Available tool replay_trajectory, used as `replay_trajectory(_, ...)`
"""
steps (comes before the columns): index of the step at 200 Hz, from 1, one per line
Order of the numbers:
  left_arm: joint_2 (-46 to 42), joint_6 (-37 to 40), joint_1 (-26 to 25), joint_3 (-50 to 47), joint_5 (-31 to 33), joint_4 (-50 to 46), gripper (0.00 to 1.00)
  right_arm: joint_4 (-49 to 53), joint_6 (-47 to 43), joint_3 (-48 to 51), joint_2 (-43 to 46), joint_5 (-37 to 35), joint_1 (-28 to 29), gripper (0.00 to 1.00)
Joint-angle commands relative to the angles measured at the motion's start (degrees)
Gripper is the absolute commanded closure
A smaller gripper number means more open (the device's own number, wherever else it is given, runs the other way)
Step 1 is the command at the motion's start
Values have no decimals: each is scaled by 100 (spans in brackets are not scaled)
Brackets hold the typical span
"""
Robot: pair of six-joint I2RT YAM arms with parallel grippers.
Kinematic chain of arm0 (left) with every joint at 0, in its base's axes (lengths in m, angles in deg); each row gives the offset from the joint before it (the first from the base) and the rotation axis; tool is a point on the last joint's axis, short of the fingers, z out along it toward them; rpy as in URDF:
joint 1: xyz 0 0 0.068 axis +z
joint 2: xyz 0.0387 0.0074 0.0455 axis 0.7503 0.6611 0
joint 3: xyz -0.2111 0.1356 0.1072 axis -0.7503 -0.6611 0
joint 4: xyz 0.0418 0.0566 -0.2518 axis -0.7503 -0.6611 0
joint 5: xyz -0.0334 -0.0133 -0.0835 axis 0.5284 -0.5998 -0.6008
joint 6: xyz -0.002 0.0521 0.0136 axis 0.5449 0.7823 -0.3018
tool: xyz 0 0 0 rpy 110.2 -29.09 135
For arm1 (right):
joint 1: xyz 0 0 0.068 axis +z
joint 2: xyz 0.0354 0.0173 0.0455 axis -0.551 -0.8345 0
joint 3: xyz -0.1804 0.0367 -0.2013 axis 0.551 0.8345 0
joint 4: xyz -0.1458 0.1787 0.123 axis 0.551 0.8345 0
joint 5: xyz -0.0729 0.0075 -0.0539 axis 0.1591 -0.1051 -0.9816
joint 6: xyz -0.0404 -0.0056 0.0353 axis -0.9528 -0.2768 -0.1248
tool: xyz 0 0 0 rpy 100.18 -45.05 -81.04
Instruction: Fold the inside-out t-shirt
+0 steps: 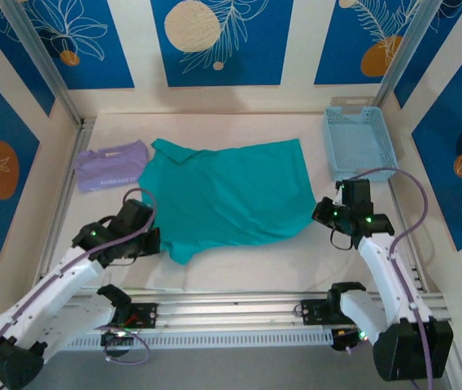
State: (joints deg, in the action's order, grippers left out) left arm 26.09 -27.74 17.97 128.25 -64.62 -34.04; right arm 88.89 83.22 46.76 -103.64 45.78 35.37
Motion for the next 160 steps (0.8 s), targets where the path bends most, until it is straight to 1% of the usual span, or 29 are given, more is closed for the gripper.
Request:
replay_trajectory(1, 293, 606, 277, 205, -320, 444, 100, -307, -274, -202, -347, -150, 35, 100)
replay_trajectory(36, 446, 882, 545, 219, -420, 537, 100, -425, -325, -211, -645, -195, 41, 100)
replay_trajectory(79, 411, 1068, 929, 260, -698, 609, 100, -411, -339, -173, -656, -289, 30, 100)
replay_trajectory(106, 597, 1087, 1030, 236, -1068, 776, 100, -387, -390, -172, -669, -267, 26, 100)
replay_trajectory(125, 578, 1157, 1129, 284, -1076, 751, 100, -387, -392, -177, -626, -242, -30, 100)
replay_trajectory(160, 547, 1272, 1494, 313, -1245, 753, 100, -477, -327, -243, -678, -183, -35, 100)
